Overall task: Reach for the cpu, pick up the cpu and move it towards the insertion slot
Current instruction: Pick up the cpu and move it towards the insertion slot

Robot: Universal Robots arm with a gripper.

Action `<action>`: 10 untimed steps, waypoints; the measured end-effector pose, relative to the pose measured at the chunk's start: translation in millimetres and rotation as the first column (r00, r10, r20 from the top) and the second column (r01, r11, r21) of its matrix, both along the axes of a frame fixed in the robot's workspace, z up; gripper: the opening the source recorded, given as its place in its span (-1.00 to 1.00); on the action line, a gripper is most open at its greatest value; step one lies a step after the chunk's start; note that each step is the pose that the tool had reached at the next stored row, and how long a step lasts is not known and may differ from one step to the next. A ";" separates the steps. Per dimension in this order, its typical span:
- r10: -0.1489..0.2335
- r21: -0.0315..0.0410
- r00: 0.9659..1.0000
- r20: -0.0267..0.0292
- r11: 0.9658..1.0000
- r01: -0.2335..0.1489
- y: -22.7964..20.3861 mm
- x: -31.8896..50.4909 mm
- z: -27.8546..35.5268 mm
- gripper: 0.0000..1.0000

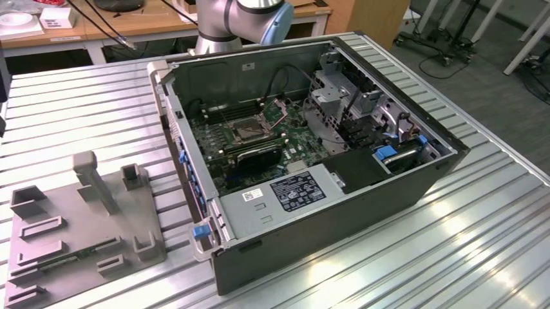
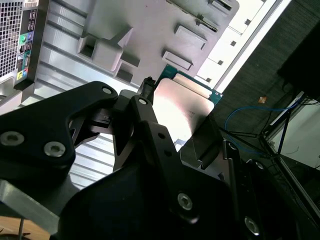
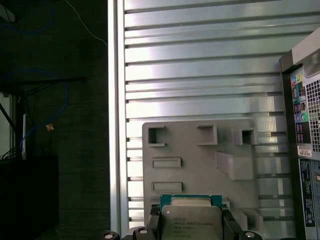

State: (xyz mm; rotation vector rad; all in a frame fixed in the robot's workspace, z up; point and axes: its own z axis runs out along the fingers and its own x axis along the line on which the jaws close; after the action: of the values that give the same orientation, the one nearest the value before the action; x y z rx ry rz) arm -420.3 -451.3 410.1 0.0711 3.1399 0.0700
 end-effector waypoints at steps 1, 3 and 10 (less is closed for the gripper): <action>0.000 0.000 1.000 0.000 1.000 0.000 0.0 0.1 0.0 0.09; 0.000 0.000 1.000 0.000 1.000 0.000 0.0 0.1 0.0 0.09; 0.000 0.000 1.000 0.000 1.000 0.000 0.0 1.0 0.0 0.09</action>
State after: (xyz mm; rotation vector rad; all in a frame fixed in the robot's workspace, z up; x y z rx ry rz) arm -419.2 -451.3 410.1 0.0709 3.1400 0.0700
